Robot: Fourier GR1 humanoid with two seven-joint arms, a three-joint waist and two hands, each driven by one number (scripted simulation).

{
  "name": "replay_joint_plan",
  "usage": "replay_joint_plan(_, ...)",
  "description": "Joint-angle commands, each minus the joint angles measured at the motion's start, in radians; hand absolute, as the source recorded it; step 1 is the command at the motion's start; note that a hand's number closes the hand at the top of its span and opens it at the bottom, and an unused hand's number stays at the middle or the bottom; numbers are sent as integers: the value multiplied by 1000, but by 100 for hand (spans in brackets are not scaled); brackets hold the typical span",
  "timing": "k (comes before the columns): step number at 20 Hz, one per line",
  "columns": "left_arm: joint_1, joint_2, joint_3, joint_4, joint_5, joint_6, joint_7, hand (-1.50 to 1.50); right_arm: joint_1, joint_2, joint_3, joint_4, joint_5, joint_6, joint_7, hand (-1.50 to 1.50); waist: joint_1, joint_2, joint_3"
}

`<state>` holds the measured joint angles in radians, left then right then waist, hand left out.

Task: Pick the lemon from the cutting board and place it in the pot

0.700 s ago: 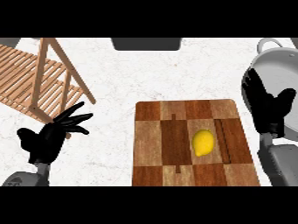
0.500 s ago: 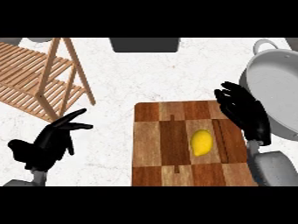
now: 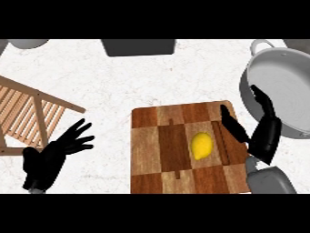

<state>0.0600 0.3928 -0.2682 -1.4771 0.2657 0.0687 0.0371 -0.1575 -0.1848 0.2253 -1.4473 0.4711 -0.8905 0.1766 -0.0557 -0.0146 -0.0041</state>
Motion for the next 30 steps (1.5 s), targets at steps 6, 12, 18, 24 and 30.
replay_joint_plan(6, -93, -15, -3, 61, 1, -23, 60, 0, 121, 182, 144, -141, 462, -69, 310, -150, 3, 4, -5)
replay_joint_plan(12, -133, -39, -14, 80, -11, -22, 70, 0, 70, 184, 126, -280, 572, 173, 722, -150, 23, 7, -2)
replay_joint_plan(18, -184, -82, -33, 113, -47, -5, 86, 0, -10, 185, 206, -362, 621, 298, 1092, -150, 45, 13, 2)
replay_joint_plan(24, -200, -91, -17, 155, -35, -36, 69, 0, 8, 185, 225, -257, 429, 419, 1102, -150, 54, 18, 3)
replay_joint_plan(30, -162, -58, 31, 134, -31, -100, 44, 0, 117, 185, 196, -312, 453, 438, 1050, -150, 53, 14, 4)
